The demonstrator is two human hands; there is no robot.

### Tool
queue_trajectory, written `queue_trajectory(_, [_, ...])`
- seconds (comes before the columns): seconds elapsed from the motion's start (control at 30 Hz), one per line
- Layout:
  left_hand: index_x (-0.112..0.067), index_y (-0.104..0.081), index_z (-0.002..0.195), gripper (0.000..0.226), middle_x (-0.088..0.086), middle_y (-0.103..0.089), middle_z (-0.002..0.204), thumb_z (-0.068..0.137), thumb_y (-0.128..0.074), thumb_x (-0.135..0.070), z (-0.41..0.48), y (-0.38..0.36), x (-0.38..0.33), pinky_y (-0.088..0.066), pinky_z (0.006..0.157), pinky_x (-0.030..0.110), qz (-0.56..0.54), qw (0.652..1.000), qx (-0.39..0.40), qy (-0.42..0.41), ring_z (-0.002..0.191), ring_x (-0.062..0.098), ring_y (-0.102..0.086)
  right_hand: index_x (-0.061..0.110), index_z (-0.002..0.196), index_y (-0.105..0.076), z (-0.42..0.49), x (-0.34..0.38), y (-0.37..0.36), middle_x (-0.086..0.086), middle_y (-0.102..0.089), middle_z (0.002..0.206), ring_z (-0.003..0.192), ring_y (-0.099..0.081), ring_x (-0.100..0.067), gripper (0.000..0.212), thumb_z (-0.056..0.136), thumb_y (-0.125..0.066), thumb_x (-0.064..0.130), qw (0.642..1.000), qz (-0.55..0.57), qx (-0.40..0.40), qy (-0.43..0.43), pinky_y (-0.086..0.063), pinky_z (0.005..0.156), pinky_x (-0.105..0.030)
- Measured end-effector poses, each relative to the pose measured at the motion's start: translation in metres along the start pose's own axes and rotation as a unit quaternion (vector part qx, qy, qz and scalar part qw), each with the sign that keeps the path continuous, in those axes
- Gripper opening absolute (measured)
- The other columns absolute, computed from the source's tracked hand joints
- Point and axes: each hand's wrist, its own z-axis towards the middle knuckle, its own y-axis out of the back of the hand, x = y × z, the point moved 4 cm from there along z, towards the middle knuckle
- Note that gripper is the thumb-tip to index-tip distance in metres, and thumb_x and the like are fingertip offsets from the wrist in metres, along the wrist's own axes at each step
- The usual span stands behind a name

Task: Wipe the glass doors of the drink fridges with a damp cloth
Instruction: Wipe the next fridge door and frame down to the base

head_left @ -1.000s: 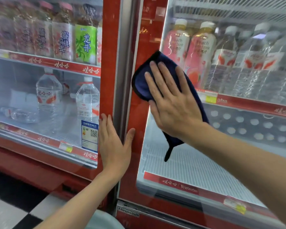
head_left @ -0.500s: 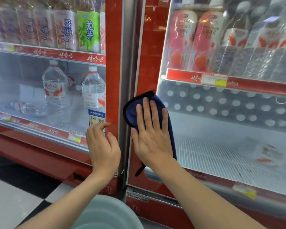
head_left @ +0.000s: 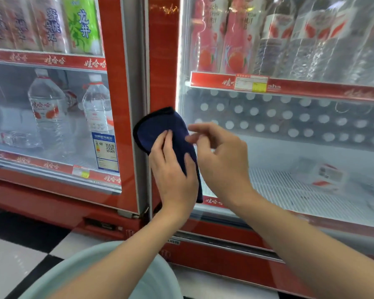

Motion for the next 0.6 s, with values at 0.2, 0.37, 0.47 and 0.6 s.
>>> queue_trajectory(0.2, [-0.003,-0.045,0.146,0.048,0.016,-0.046,0.147,0.101,-0.054,-0.017,0.016,-0.011,0.005,-0.029,0.118,0.041,0.093,0.988,-0.079,-0.092,0.139,0.028,-0.039,0.01,0.111,-0.064,-0.045,-0.088,0.054,-0.007,-0.057,0.1,0.088,-0.052,-0.023,0.043,0.083,-0.084,0.036,0.92,-0.357,-0.097,0.131,-0.034,0.08,-0.028])
queue_trajectory(0.37, [-0.005,-0.041,0.144,0.048,0.019,-0.041,0.155,0.097,-0.049,-0.008,0.033,-0.017,0.009,-0.019,0.125,0.05,0.114,0.964,-0.049,-0.237,0.149,0.033,-0.03,0.008,0.114,-0.061,-0.051,-0.108,0.057,-0.012,-0.056,0.106,0.094,-0.052,-0.029,0.055,0.082,-0.083,0.046,0.9,-0.393,-0.121,0.141,-0.038,0.083,-0.038])
queue_trajectory(0.47, [-0.009,-0.044,0.14,0.044,0.019,-0.043,0.155,0.097,-0.048,-0.016,0.07,-0.009,0.008,-0.019,0.124,0.052,0.139,0.913,0.002,-0.383,0.149,0.034,-0.032,0.008,0.116,-0.058,-0.052,-0.113,0.06,-0.011,-0.055,0.108,0.096,-0.05,-0.027,0.055,0.082,-0.082,0.045,0.903,-0.382,-0.112,0.164,-0.038,0.085,-0.037])
queue_trajectory(0.6, [-0.012,-0.041,0.152,0.051,0.016,-0.033,0.16,0.102,-0.042,-0.02,0.09,-0.007,0.001,-0.015,0.124,0.056,0.2,0.862,0.03,-0.464,0.152,0.034,-0.027,0.009,0.118,-0.055,-0.055,-0.12,0.063,-0.013,-0.054,0.11,0.097,-0.048,-0.027,0.057,0.081,-0.083,0.042,0.907,-0.368,-0.092,0.18,-0.038,0.085,-0.037])
